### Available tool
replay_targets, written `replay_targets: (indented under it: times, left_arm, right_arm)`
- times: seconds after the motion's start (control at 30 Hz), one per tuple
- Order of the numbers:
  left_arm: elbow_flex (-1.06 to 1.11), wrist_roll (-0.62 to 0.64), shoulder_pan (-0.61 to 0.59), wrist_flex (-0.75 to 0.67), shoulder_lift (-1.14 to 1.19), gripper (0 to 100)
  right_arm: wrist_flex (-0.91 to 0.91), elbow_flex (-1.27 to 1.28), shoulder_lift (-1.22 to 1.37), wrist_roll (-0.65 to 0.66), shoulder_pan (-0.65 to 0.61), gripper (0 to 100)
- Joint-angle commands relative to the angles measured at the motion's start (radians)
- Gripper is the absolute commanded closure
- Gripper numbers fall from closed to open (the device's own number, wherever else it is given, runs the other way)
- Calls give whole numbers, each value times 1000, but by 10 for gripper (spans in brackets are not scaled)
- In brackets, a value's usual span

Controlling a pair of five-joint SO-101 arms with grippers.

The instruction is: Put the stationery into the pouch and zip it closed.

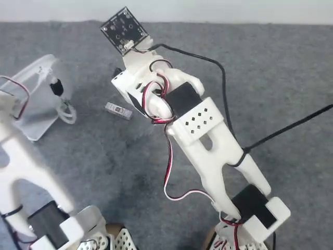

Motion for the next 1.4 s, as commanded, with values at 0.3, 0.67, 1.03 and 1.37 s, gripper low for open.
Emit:
replay_targets:
  times: [0.3,0.67,1.03,1.37]
  left_arm:
    - [-42,31,-64,-51,-71,987]
    - [-41,31,-64,-51,-68,987]
    - [-41,31,-64,-51,-66,987]
    - [-39,31,-63,-51,-64,987]
  right_arm:
    - [120,-57,111,-15,7,833]
    - [94,-58,266,-11,-27,832]
    - [-42,-61,449,-8,-53,832]
    - [-133,-61,535,-6,-53,832]
